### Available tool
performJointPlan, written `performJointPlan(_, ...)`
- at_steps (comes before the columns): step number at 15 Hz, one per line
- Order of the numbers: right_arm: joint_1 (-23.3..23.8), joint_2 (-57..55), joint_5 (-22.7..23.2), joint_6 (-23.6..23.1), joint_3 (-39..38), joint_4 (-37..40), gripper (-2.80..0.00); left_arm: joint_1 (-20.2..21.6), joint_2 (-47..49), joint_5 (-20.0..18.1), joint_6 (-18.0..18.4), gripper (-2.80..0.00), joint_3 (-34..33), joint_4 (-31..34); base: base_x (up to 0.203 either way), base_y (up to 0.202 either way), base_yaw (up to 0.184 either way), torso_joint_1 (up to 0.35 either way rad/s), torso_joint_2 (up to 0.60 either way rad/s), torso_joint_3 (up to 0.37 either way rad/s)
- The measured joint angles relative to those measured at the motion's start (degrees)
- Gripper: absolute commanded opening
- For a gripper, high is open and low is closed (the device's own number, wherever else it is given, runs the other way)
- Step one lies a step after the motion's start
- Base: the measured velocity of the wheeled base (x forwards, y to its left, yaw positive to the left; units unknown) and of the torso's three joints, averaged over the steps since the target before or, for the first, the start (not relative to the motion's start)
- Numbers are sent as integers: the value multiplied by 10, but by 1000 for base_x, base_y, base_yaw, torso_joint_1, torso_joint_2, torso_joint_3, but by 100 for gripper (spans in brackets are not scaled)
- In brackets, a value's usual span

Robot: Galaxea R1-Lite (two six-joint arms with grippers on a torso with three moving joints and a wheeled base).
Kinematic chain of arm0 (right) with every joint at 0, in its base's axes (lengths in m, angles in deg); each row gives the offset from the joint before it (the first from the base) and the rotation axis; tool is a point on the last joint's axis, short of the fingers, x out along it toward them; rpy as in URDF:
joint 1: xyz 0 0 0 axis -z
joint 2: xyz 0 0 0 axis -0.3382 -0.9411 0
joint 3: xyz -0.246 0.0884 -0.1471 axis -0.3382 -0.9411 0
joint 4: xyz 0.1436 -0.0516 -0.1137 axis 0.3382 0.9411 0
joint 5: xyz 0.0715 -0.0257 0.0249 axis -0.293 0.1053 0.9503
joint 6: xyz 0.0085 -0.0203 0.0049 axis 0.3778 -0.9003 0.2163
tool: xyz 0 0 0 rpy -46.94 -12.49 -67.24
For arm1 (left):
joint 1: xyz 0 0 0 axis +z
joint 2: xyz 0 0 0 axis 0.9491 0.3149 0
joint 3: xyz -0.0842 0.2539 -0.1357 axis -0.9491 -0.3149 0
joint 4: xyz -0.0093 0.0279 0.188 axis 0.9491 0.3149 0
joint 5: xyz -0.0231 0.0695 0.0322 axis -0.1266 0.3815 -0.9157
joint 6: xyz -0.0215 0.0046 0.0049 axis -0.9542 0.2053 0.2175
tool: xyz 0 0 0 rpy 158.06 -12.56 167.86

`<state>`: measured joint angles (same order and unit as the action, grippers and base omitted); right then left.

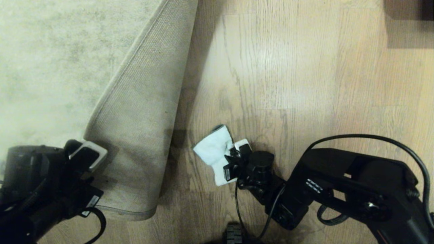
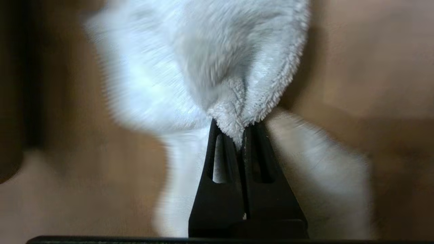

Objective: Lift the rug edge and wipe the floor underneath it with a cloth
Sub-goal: Wipe the floor under the carpet with a rag

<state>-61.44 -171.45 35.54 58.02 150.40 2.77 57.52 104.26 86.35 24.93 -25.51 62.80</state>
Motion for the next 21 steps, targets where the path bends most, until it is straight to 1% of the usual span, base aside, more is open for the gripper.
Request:
performJointPlan(2, -38, 1, 2, 5, -1, 2, -280, 0, 0, 0, 0, -280, 0, -1, 0, 0, 0, 0, 0, 0)
performJointPlan(5, -101, -2, 3, 37, 2, 5, -280, 0, -1, 0, 0, -280, 0, -1, 0, 0, 0, 0, 0, 0)
performJointPlan(9, -152, -13, 4, 73, 16, 0, -280, 0, -1, 0, -1, -280, 1, -1, 0, 0, 0, 0, 0, 0)
performJointPlan(13, -181, -32, 3, 125, 55, -2, -280, 2, -4, 0, -1, -280, 0, -1, 0, 0, 0, 0, 0, 0)
performJointPlan(16, -185, -55, 1, 128, 87, -1, -280, 0, -5, 14, -1, -280, -7, -2, 0, 0, 0, 0, 0, 0)
performJointPlan(21, -186, -97, 1, 128, 159, 4, -280, 0, -10, 14, -1, -280, -26, -4, 0, 0, 0, 0, 0, 0)
